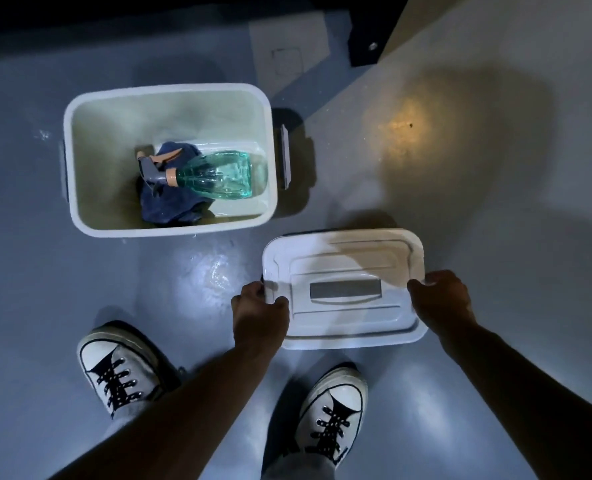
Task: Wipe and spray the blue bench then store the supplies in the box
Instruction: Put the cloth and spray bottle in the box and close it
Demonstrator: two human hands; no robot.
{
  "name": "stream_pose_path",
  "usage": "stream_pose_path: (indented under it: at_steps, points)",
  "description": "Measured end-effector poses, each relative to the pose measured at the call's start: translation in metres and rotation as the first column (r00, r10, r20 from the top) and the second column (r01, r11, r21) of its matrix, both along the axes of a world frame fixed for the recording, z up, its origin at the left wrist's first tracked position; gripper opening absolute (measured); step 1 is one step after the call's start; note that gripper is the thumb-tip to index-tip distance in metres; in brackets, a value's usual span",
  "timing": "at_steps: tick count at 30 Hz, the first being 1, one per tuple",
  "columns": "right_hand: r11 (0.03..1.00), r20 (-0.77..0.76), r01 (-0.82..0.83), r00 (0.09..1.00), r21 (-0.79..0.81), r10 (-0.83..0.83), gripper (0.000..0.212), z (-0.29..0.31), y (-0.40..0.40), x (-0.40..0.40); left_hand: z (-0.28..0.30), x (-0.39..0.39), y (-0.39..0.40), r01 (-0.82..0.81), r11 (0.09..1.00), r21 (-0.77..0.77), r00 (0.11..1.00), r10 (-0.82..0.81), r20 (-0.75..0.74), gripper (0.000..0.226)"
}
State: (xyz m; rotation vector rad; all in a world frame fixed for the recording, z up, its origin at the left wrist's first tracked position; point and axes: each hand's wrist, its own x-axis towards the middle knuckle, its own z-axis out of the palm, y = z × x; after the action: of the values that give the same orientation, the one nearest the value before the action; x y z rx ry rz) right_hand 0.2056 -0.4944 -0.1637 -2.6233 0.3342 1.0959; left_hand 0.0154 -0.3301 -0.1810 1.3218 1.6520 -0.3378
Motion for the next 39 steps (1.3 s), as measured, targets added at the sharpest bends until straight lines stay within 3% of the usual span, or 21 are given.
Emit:
stream_pose_path:
  at_steps: [5,11,16,22,30,35,39]
  points:
    - [1.0,0.039,0.0,0.999,0.009,0.0,0.034,0.063,0.003,-0.005,0.069,-0.019,0.014,-0.077,0.997,-0.012,0.995,0.078,0.066,0.017]
    - [0.997,0.062,-0.069,0.996,0.031,0.067,0.037,0.132,0.046,-0.009,0.144,-0.03,0.054,-0.089,0.992,0.088,0.993,0.081,0.09,0.015]
    - [0.987,0.081,-0.128,0.989,0.1,0.121,0.034,0.158,0.108,-0.012,0.171,-0.042,0.117,-0.115,0.982,0.148,0.99,0.101,0.102,0.018]
    - [0.975,0.099,-0.16,0.984,0.153,0.146,0.033,0.147,0.191,-0.017,0.159,-0.049,0.202,-0.193,0.962,0.193,0.974,0.166,0.152,0.015]
    - [0.956,0.103,-0.216,0.974,0.196,0.199,0.045,0.1,0.265,-0.023,0.123,-0.042,0.275,-0.133,0.956,0.261,0.988,0.105,0.116,0.031]
    - [0.928,0.135,-0.316,0.946,0.199,0.294,0.044,0.075,0.274,-0.034,0.094,-0.044,0.284,0.047,0.956,0.288,0.982,-0.097,0.16,0.003]
    - [0.887,0.205,-0.417,0.903,0.198,0.379,0.04,0.079,0.265,-0.052,0.087,-0.058,0.281,0.233,0.916,0.326,0.963,-0.264,0.055,0.007]
